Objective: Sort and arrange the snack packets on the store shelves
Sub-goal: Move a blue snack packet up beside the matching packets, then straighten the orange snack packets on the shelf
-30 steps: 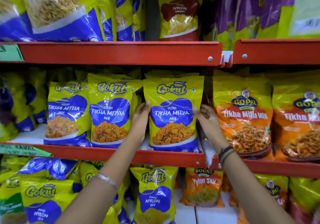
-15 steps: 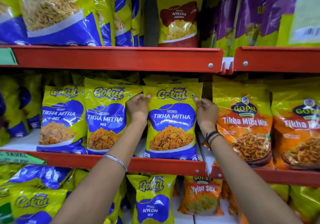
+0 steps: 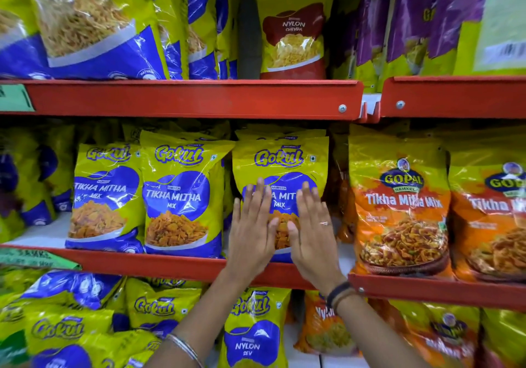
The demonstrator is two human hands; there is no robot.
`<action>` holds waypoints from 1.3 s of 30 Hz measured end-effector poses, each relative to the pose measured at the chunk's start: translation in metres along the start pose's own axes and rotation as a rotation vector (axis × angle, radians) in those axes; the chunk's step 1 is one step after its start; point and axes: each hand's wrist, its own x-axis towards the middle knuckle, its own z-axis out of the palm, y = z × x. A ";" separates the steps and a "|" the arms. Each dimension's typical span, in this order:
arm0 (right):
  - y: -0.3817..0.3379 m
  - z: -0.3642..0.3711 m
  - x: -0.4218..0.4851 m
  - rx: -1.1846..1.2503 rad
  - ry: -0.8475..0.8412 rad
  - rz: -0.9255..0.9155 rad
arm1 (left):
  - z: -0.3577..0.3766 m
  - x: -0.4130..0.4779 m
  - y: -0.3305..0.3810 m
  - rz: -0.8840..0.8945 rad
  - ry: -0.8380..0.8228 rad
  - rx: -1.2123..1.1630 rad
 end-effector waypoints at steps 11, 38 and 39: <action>0.026 -0.055 -0.016 -0.021 -0.071 0.079 | 0.012 -0.013 0.038 -0.082 -0.097 0.193; 0.196 -0.250 -0.048 0.235 0.242 0.307 | 0.119 0.046 0.271 -0.103 -0.060 -0.513; 0.210 -0.263 -0.043 0.231 0.303 0.360 | 0.124 0.058 0.284 -0.144 -0.101 -0.556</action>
